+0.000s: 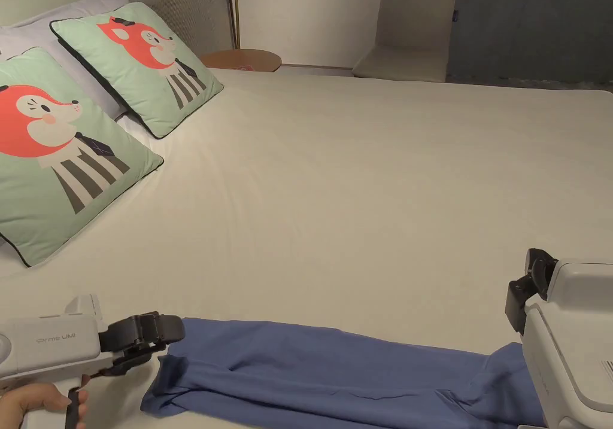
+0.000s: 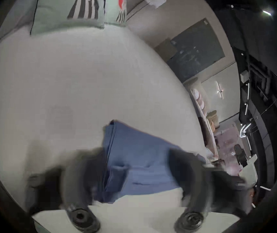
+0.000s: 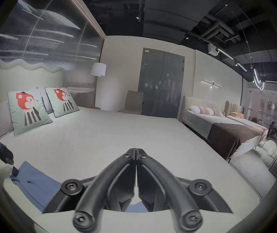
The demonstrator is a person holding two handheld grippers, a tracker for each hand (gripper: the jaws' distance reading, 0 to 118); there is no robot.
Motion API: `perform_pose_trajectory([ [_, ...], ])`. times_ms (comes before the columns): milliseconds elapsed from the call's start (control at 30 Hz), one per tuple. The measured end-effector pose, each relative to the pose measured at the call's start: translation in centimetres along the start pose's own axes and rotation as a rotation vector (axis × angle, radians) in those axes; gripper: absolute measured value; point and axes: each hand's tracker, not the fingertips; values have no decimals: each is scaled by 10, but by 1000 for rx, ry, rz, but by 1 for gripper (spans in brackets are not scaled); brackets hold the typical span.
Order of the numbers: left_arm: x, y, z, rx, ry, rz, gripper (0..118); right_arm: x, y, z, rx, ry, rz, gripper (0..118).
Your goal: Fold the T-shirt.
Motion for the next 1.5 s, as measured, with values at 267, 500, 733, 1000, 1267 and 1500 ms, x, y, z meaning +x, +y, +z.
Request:
perform_pose_trajectory([
  [267,-22,-19,-32,-41,-31,6,94,-5,-9,-3,-43,0,22,1],
  [500,-9,-16,-28,-17,17,-17,13,-2,-8,-1,-51,-5,18,1],
  [733,-2,-15,-1,67,21,-43,8,4,-4,4,-39,-8,11,1],
  [1000,19,-7,55,126,135,-150,8,8,4,13,-12,16,-18,1],
  [1267,48,-7,50,158,245,-207,7,18,-3,16,-4,16,-40,1],
  [1500,141,-48,-27,28,207,-363,7,26,-1,29,4,18,-42,1],
])
